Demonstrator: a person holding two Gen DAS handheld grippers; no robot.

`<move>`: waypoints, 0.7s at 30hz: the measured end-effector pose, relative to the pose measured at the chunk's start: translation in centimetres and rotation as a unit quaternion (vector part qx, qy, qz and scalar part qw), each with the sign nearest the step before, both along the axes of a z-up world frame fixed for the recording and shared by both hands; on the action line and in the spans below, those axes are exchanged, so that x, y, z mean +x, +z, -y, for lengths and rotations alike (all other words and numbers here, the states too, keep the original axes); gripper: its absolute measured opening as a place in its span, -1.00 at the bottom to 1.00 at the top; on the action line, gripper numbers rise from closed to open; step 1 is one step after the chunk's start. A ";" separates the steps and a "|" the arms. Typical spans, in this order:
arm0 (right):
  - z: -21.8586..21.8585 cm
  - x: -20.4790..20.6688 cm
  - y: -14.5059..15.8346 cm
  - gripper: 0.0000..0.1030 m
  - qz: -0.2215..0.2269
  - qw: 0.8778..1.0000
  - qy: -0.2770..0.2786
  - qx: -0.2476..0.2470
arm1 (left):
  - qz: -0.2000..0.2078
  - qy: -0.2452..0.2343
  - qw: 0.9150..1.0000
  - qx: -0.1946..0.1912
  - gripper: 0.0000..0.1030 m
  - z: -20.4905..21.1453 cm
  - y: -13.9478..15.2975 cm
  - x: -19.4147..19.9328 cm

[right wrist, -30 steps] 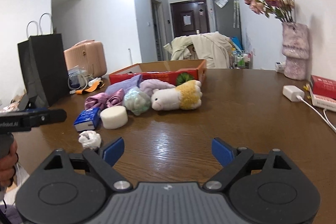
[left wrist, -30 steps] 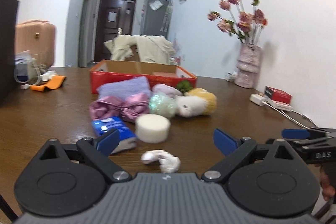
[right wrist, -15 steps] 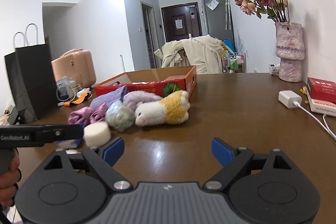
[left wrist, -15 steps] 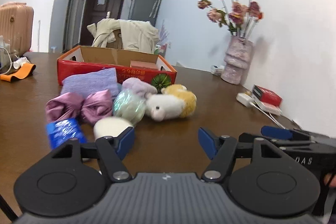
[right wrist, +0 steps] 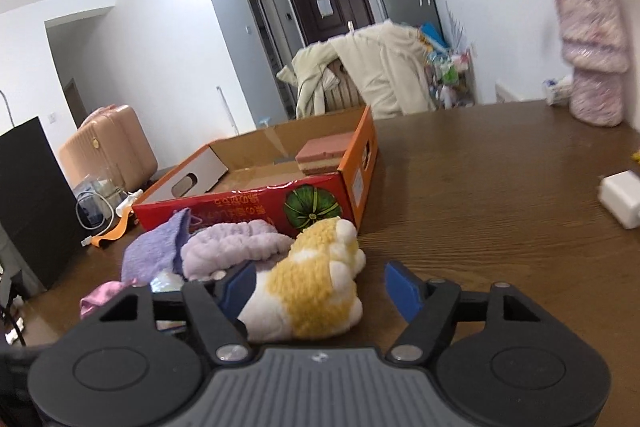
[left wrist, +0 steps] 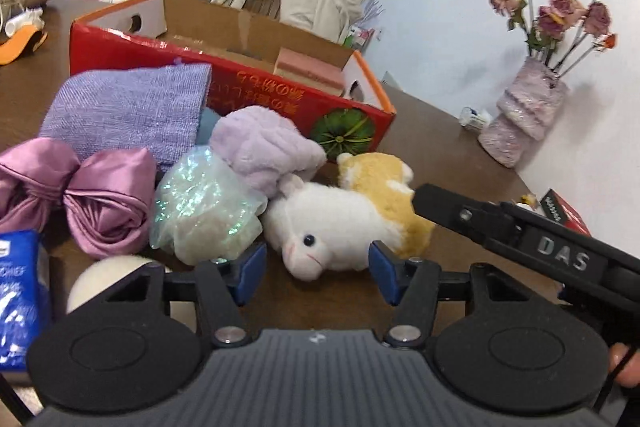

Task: Organize soft objects
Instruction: 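Close both grippers on the white-and-yellow plush lamb, then carry the plush lamb into the box and open both grippers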

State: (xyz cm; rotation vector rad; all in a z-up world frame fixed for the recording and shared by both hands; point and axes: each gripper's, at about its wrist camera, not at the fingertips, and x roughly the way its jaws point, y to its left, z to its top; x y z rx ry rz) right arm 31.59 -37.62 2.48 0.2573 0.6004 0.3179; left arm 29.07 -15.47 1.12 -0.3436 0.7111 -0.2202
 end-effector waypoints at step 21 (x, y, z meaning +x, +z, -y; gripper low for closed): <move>0.6 -7.8 3.2 -0.13 0.012 0.996 -0.003 0.087 | 0.058 -0.067 0.995 -0.034 -0.32 -2.2 5.7 -7.3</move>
